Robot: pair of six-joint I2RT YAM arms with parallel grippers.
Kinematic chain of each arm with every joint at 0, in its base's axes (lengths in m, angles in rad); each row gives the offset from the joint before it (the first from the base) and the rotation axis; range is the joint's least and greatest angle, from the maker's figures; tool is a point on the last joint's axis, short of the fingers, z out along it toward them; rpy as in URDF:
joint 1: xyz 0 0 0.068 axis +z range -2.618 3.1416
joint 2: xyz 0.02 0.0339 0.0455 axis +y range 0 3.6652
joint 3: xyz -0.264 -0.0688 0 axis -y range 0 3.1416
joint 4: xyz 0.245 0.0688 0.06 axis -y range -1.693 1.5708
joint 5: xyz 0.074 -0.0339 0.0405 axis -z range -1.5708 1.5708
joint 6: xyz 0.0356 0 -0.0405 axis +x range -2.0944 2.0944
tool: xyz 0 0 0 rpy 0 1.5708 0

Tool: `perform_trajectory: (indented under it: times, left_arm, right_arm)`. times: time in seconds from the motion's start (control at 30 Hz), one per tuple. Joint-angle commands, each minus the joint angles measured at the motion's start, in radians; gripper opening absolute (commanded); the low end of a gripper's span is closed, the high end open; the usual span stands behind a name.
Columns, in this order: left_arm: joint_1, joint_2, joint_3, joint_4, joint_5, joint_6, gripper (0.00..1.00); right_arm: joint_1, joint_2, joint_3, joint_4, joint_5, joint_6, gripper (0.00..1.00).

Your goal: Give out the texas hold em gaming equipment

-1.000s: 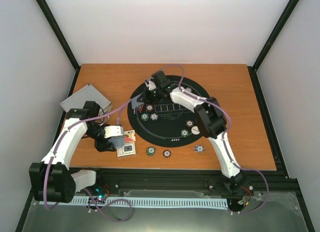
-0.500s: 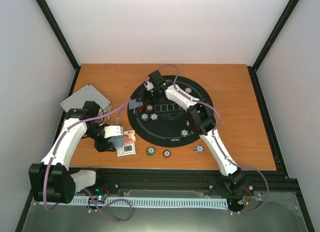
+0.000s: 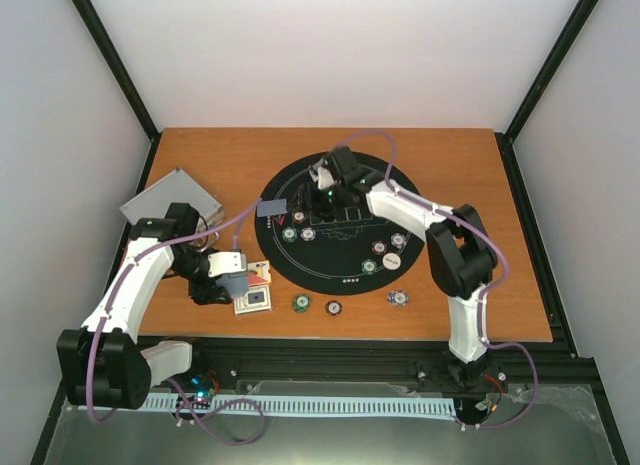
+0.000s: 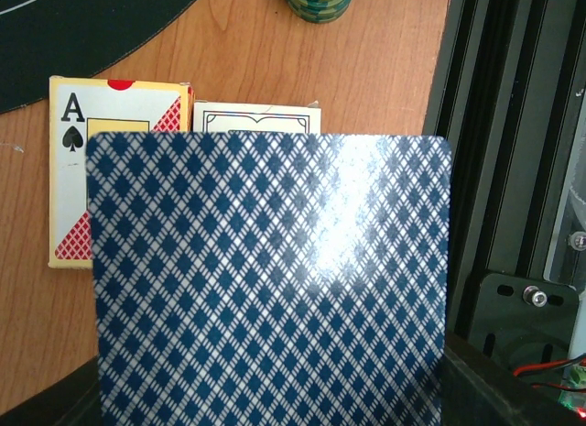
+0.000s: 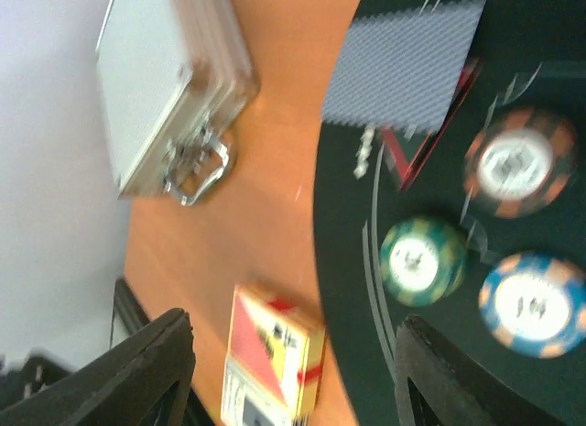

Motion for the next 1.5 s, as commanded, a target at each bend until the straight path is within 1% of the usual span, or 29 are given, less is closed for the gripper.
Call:
perform_trajectory:
  times: [0.0,0.07,0.13,0.27,0.33,0.43,0.57,0.9,1.47]
  left_arm:
    - [-0.003,0.003,0.042,-0.022,0.029,-0.012,0.01]
    - [-0.002,0.01,0.046,-0.022,0.037,-0.016,0.01]
    - [-0.002,0.016,0.05,-0.022,0.04,-0.019,0.01]
    - [-0.002,0.022,0.053,-0.018,0.039,-0.024,0.01]
    - [-0.003,0.022,0.054,-0.017,0.04,-0.026,0.01]
    - [-0.002,0.024,0.061,-0.021,0.043,-0.029,0.01]
    - [-0.003,0.024,0.072,-0.03,0.046,-0.03,0.01]
    - [-0.003,0.017,0.069,-0.036,0.044,-0.027,0.01]
    - [-0.003,0.009,0.078,-0.052,0.043,-0.022,0.01]
  right_arm:
    - [0.095,-0.206,-0.303,0.32,-0.056,0.127,0.62]
    - [0.143,-0.302,-0.454,0.458,-0.06,0.199,0.64]
    - [0.195,-0.379,-0.568,0.574,-0.054,0.269,0.66]
    - [0.292,-0.466,-0.712,0.733,-0.019,0.367,0.69]
    - [0.331,-0.476,-0.738,0.778,-0.007,0.398,0.7]
    - [0.376,-0.466,-0.746,0.808,0.005,0.412,0.7]
    - [0.408,-0.421,-0.737,0.853,0.008,0.433,0.7]
    - [0.438,-0.304,-0.685,0.956,-0.016,0.484,0.7]
    - [0.467,-0.108,-0.558,1.073,-0.05,0.559,0.68]
